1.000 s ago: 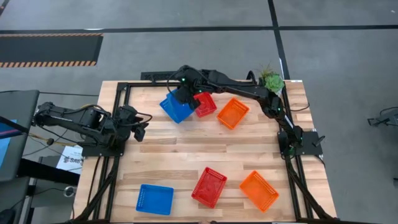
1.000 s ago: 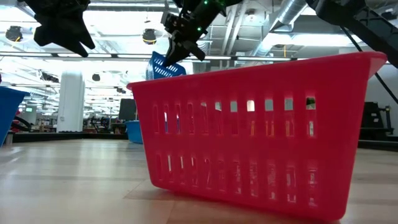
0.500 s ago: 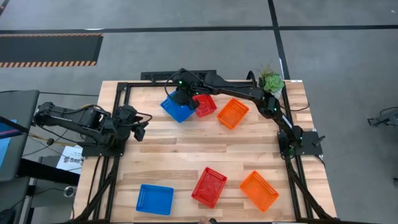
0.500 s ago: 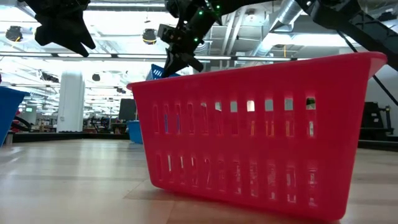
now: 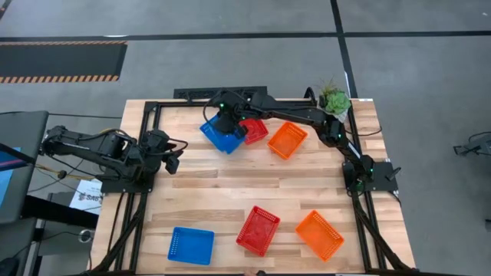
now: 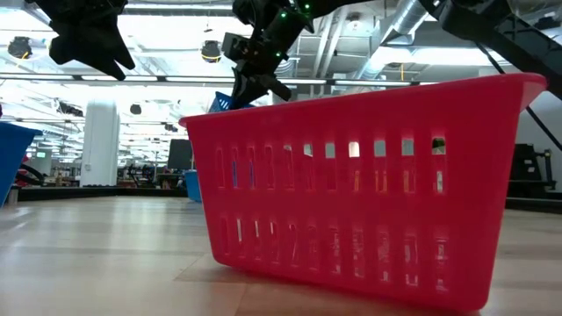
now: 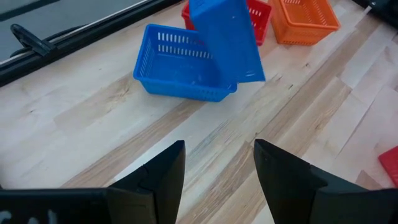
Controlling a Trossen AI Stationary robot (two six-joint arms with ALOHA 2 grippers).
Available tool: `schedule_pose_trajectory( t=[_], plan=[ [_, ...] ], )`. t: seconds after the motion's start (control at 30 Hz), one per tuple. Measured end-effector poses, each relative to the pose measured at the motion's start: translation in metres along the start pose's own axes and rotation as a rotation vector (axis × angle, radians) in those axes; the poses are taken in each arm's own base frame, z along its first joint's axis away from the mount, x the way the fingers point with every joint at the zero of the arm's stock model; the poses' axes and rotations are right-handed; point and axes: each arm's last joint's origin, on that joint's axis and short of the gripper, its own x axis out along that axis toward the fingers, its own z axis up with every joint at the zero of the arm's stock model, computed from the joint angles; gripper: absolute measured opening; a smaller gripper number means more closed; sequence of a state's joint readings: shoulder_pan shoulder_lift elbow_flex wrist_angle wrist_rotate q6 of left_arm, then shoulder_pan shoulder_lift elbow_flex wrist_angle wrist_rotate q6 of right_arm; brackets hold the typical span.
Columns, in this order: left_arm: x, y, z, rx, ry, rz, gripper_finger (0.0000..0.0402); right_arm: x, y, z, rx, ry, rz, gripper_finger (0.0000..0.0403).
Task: Stack baskets by color
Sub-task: Stack the middle blue bin on the top blue bin, then stack the bottom blue bin on the top blue bins
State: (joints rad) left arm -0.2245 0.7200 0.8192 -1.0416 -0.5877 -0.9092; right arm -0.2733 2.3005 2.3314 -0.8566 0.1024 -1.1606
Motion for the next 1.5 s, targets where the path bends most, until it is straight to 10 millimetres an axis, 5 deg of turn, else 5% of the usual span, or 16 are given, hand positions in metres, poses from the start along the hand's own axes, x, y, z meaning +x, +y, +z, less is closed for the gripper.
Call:
schedule_pose_trajectory(
  t=[0.73,1.2,1.4,1.5],
  plan=[
    [0.000,0.000,0.000,-0.006,0.000,-0.001,0.0180,0.000,-0.002,-0.004,0.007,0.008,-0.001,0.0055],
    [0.000,0.000,0.000,-0.006,0.001,-0.001,0.0180,0.001,-0.008,-0.006,0.018,-0.007,-0.049,0.0198],
    [0.000,0.000,0.000,-0.003,0.001,-0.001,0.0180,-0.006,-0.011,-0.002,0.101,0.027,-0.088,0.0213],
    [0.000,0.000,0.000,0.008,0.001,-0.001,0.0180,-0.029,-0.013,0.003,0.160,0.078,-0.125,0.0211]
  ],
)
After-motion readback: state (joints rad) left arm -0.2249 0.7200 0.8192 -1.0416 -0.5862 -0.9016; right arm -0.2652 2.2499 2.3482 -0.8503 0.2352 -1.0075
